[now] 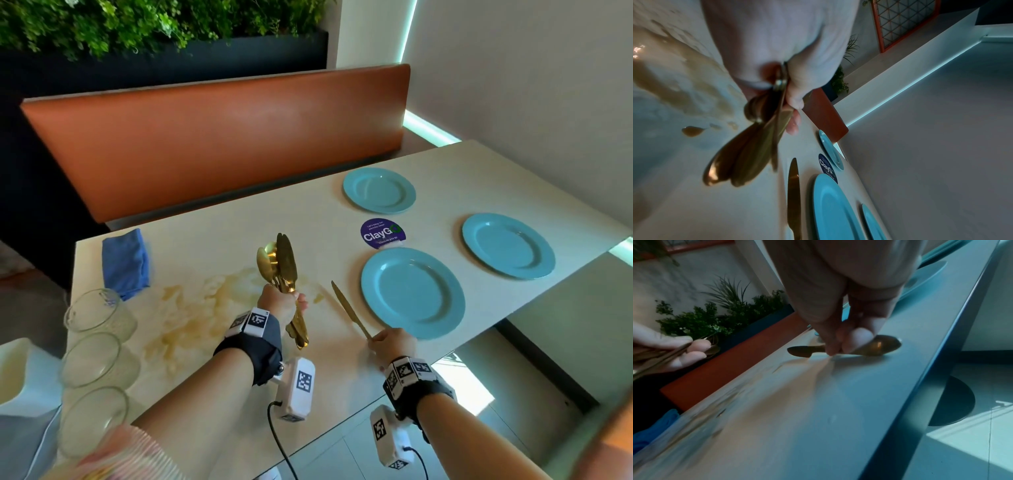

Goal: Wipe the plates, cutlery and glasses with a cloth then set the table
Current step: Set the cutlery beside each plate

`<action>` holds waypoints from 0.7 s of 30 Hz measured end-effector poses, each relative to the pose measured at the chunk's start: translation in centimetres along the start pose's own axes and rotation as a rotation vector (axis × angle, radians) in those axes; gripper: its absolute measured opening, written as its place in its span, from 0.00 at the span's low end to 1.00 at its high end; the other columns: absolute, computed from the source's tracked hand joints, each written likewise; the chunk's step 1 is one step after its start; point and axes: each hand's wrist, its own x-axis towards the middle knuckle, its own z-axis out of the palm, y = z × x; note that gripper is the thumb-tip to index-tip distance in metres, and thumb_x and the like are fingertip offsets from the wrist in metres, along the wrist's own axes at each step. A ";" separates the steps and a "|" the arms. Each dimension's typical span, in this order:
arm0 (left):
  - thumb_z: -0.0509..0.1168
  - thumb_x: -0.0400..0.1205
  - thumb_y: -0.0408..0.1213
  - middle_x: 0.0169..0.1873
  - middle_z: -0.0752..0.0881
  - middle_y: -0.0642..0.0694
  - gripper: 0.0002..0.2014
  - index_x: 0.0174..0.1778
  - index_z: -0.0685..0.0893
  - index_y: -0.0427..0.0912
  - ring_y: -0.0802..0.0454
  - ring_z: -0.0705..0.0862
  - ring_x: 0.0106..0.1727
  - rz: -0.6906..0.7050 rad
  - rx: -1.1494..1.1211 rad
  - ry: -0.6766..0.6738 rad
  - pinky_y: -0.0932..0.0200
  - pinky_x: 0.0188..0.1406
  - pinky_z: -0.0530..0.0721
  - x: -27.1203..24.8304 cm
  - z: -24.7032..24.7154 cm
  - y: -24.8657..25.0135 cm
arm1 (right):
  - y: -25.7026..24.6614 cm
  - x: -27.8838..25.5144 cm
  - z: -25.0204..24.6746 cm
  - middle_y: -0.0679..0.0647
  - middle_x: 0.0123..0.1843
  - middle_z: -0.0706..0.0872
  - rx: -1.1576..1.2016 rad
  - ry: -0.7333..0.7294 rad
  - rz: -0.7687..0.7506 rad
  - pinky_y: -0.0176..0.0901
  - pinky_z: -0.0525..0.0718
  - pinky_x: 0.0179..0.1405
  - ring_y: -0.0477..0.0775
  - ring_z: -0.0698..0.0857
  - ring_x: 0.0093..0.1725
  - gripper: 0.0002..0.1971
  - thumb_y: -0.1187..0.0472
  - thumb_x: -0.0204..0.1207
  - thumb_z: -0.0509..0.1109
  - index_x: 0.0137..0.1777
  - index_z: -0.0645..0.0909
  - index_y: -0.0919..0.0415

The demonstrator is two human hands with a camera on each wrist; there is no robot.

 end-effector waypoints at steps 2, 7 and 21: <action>0.59 0.85 0.28 0.35 0.86 0.42 0.11 0.61 0.76 0.28 0.51 0.86 0.31 0.004 -0.003 -0.003 0.61 0.32 0.85 0.0 0.1 -0.2 | 0.2 0.1 0.2 0.59 0.46 0.91 0.022 0.023 0.013 0.52 0.88 0.51 0.62 0.89 0.49 0.08 0.61 0.73 0.71 0.49 0.90 0.60; 0.59 0.85 0.30 0.34 0.86 0.44 0.09 0.59 0.78 0.29 0.51 0.86 0.32 -0.007 -0.021 -0.020 0.56 0.43 0.87 -0.2 0.4 -0.5 | 0.9 0.4 0.9 0.60 0.47 0.91 0.045 0.050 -0.009 0.46 0.87 0.50 0.60 0.88 0.49 0.07 0.64 0.72 0.73 0.49 0.90 0.61; 0.58 0.85 0.28 0.34 0.86 0.42 0.06 0.56 0.76 0.32 0.50 0.86 0.32 -0.020 -0.033 -0.030 0.55 0.43 0.87 -0.9 0.7 -1.0 | 1.2 0.5 0.6 0.58 0.47 0.91 0.043 0.059 -0.004 0.44 0.87 0.51 0.57 0.88 0.49 0.08 0.62 0.71 0.75 0.49 0.90 0.59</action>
